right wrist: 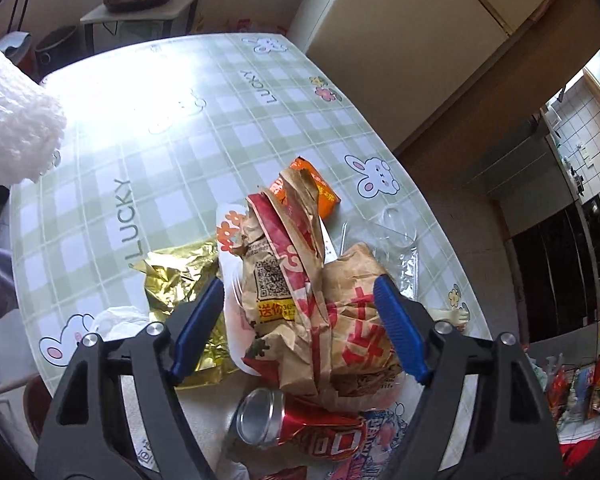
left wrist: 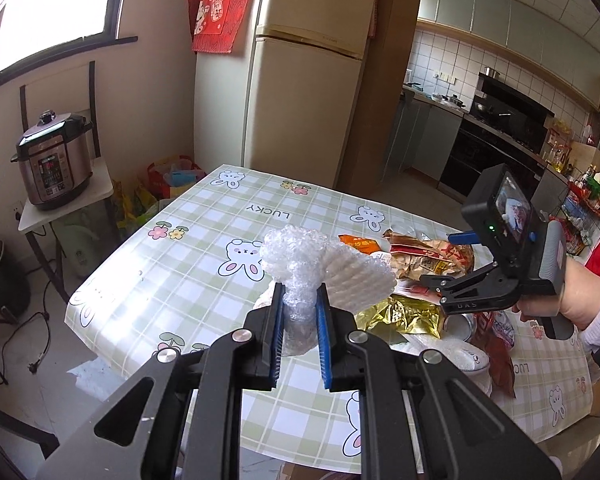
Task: Collect trash
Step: 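Grasp the crumpled brown paper bag with the right gripper while the left gripper holds the foam net, then drop the brown bag into the bin with the right gripper while the left gripper carries the foam net over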
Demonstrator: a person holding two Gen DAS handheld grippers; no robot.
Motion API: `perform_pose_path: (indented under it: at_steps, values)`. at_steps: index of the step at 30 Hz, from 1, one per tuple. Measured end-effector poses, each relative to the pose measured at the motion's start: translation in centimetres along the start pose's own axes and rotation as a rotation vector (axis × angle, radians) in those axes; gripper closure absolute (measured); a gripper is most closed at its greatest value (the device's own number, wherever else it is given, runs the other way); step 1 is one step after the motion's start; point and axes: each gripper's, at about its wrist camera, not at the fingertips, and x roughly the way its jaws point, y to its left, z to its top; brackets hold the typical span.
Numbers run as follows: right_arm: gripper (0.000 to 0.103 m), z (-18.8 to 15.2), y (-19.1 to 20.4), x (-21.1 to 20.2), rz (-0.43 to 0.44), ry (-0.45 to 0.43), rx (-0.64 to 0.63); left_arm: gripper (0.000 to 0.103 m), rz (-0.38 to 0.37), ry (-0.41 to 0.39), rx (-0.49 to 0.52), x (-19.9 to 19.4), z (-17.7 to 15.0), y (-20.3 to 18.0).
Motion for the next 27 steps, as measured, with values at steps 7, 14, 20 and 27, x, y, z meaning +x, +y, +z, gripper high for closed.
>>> perform_pose_path:
  at_steps: [7,14,20,27]
  values:
    - [0.060,-0.7,-0.9,-1.2,0.036,-0.013,0.033,0.088,-0.007,-0.005,-0.006,-0.4,-0.3,0.2]
    - [0.061,-1.8,-2.7,-7.8,0.099,-0.130,0.169,0.088,-0.005,-0.033,0.014,-2.9,-0.7,-0.1]
    - [0.061,-4.4,-1.1,-14.4,0.142,-0.226,0.201,0.088,0.005,-0.047,0.030,-6.2,-2.1,-0.2]
    - [0.061,-8.5,1.6,-20.7,0.196,-0.324,0.270,0.088,0.015,-0.063,0.033,-11.0,-4.4,-0.5]
